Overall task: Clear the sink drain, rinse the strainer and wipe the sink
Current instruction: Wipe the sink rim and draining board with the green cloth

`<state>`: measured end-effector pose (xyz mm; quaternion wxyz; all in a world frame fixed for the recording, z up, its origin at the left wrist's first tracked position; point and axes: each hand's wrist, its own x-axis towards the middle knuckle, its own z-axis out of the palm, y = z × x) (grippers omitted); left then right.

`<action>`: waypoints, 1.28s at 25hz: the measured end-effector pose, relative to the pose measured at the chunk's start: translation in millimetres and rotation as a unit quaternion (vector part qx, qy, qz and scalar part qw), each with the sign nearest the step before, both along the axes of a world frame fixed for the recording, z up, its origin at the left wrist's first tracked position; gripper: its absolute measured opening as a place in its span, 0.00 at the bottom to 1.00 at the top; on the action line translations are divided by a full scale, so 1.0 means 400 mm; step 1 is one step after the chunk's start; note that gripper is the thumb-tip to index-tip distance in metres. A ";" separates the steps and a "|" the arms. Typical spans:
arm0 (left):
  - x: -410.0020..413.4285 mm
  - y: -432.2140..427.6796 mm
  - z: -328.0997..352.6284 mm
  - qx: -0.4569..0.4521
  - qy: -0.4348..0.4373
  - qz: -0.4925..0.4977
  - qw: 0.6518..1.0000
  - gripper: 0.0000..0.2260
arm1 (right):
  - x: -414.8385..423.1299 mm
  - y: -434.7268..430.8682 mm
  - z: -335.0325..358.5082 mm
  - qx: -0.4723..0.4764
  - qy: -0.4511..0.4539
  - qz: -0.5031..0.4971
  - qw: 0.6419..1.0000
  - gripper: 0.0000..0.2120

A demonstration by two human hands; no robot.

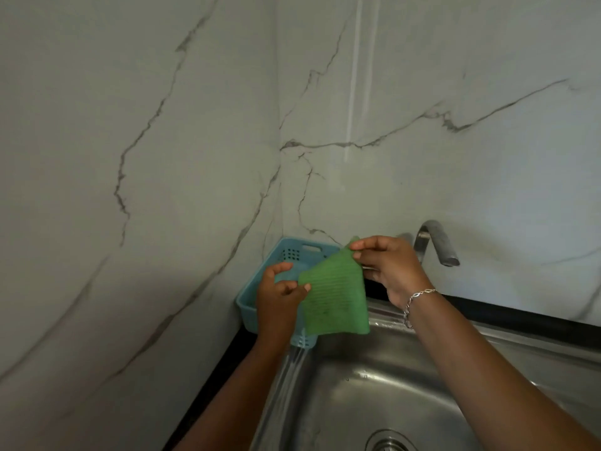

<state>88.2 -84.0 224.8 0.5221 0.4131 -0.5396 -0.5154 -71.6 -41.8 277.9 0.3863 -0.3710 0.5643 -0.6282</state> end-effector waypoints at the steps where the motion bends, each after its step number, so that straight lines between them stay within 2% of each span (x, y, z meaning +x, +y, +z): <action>1: -0.009 0.023 -0.001 -0.002 -0.012 -0.006 1.000 0.15 | -0.019 0.027 -0.019 0.011 -0.006 -0.002 1.000 0.11; 3: -0.034 0.068 -0.007 -0.006 -0.036 -0.028 0.999 0.12 | -0.056 0.082 -0.060 0.043 0.009 0.009 0.999 0.12; 5: -0.066 0.111 -0.013 -0.009 -0.053 -0.057 0.997 0.10 | -0.082 0.133 -0.098 0.070 0.051 0.042 0.995 0.20; 8: -0.120 0.164 -0.023 -0.023 -0.085 -0.081 0.993 0.09 | -0.095 0.195 -0.141 0.085 0.141 0.072 0.984 0.29; 11: -0.159 0.201 -0.030 -0.043 -0.102 -0.094 0.989 0.10 | -0.101 0.242 -0.177 0.102 0.261 0.071 0.957 0.34; 13: -0.176 0.221 -0.034 -0.053 -0.115 -0.106 0.986 0.10 | -0.112 0.266 -0.198 0.112 0.334 0.056 0.934 0.31; 15: -0.188 0.238 -0.039 -0.066 -0.134 -0.114 0.982 0.10 | -0.127 0.287 -0.211 0.114 0.363 0.053 0.923 0.21; 18: -0.203 0.258 -0.046 -0.085 -0.173 -0.136 0.972 0.10 | -0.154 0.317 -0.220 0.132 0.321 0.087 0.934 0.13; 21: -0.213 0.267 -0.054 -0.081 -0.190 -0.167 0.964 0.10 | -0.173 0.344 -0.228 0.172 0.260 0.129 0.941 0.13; 24: -0.221 0.264 -0.071 -0.072 -0.203 -0.179 0.960 0.09 | -0.170 0.368 -0.249 0.180 0.138 0.170 0.959 0.14; 26: -0.226 0.265 -0.091 -0.059 -0.220 -0.184 0.956 0.10 | -0.163 0.379 -0.274 0.192 0.089 0.178 0.961 0.14; 30: -0.232 0.264 -0.136 -0.084 -0.315 -0.193 0.925 0.16 | -0.162 0.387 -0.341 0.226 -0.013 0.156 0.961 0.12; 32: -0.218 0.244 -0.154 -0.138 -0.391 -0.136 0.900 0.19 | -0.172 0.394 -0.377 0.244 -0.082 0.130 0.958 0.14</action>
